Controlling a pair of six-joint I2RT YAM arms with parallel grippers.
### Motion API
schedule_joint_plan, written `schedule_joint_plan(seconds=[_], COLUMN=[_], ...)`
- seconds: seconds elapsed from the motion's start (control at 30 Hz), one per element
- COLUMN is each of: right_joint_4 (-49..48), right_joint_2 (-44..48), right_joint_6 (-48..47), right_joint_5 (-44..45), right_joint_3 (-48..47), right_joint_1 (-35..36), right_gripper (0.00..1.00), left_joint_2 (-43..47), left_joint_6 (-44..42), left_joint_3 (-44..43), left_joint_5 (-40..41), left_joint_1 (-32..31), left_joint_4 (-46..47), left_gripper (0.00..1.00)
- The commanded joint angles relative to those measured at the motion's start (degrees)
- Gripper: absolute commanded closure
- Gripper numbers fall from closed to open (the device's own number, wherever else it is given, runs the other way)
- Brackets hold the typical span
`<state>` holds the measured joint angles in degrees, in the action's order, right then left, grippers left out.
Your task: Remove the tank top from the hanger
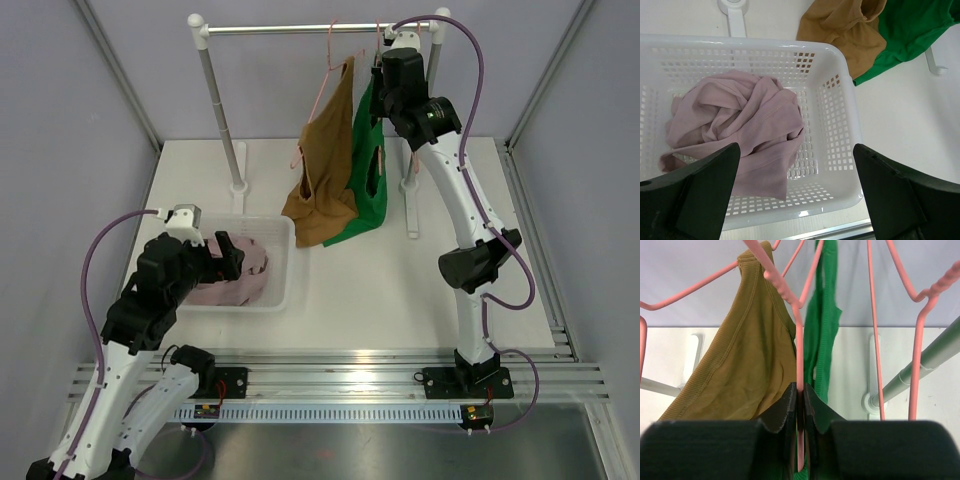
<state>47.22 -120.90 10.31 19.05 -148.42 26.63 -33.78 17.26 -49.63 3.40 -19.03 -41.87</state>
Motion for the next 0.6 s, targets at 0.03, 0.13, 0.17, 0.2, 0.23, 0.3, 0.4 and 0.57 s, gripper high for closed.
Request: schedule_joint_plan(seconds=[0.03, 0.13, 0.17, 0.2, 0.23, 0.3, 0.4, 0.57], right_joint_4=[-2.05, -2.22, -2.13, -2.13, -2.05, -2.66, -3.54, -4.51], right_joint_2=[-0.56, -0.65, -0.48, -0.3, 0.05, 1.45, 3.82, 6.38], right_joint_6=[-0.99, -1.25, -1.43, -1.25, -1.17, -0.99, -1.16, -1.96], right_joint_5=[1.43, 1.43, 1.52, 1.43, 1.26, 0.9, 0.47, -0.41], right_joint_3=[-2.05, -1.7, -1.78, -1.96, -2.22, -2.22, -2.05, -2.31], right_joint_1=[0.44, 0.53, 0.44, 0.52, 0.53, 0.44, 0.44, 0.53], right_gripper=[0.87, 0.89, 0.93, 0.98, 0.98, 1.0, 1.0, 1.0], left_joint_2=[-0.67, -0.5, -0.5, -0.5, -0.41, -0.41, -0.06, 0.82], left_joint_6=[-1.35, -1.26, -1.26, -1.26, -1.35, -1.26, -1.17, -1.08], left_joint_3=[0.41, 0.41, 0.41, 0.41, 0.49, 0.5, 0.5, 0.58], left_joint_5=[-1.99, -1.99, -1.99, -1.99, -1.99, -1.99, -1.82, -1.73], left_joint_1=[-0.13, -0.13, -0.13, -0.13, -0.13, -0.13, -0.13, -0.13], left_joint_4=[2.76, 2.76, 2.76, 2.84, 2.84, 2.76, 2.76, 2.93], left_gripper=[0.01, 0.01, 0.01, 0.01, 0.01, 0.01, 0.01, 0.01])
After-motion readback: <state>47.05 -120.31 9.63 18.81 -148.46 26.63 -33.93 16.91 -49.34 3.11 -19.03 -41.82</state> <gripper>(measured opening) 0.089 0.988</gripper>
